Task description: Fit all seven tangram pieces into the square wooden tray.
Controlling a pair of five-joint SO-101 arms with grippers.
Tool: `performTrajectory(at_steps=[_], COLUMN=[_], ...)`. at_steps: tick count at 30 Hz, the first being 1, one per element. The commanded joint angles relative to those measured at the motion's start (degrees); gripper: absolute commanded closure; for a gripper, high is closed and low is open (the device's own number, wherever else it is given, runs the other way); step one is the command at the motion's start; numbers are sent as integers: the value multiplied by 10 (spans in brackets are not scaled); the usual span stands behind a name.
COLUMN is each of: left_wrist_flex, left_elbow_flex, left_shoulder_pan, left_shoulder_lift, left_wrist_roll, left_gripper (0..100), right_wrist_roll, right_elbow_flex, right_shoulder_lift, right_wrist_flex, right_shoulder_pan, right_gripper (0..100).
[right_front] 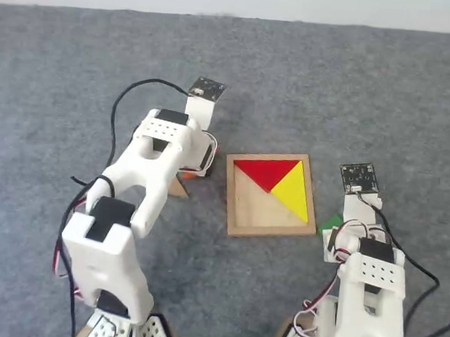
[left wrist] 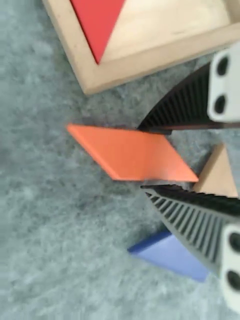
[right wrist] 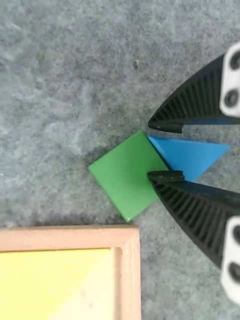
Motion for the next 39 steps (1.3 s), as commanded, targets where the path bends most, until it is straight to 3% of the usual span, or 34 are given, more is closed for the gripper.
performTrajectory(at_steps=[1,7,13,18,30,39], left_wrist_flex=[12,0,-37,25,38,75], left_elbow_flex=[-15,-11,-7,-62,-66,-129], left_shoulder_pan=[14,31,46,29,-4,-22], left_shoulder_lift=[-84,-107,6,45,55,56], left_wrist_roll=[-22,-29,-42,-44,-76,-73], left_gripper=[848,848,848,848,803,850], right_wrist_roll=[3,3,4,4,3,3], right_elbow_flex=[-3,-3,-3,-3,-3,-3], right_shoulder_lift=[-13,-13,-13,-13,-13,-13], right_wrist_flex=[-7,-7,-7,-7,-7,-7], right_shoulder_pan=[-5,-5,-5,-5,-5,-5], right_gripper=[854,854,854,854,854,854])
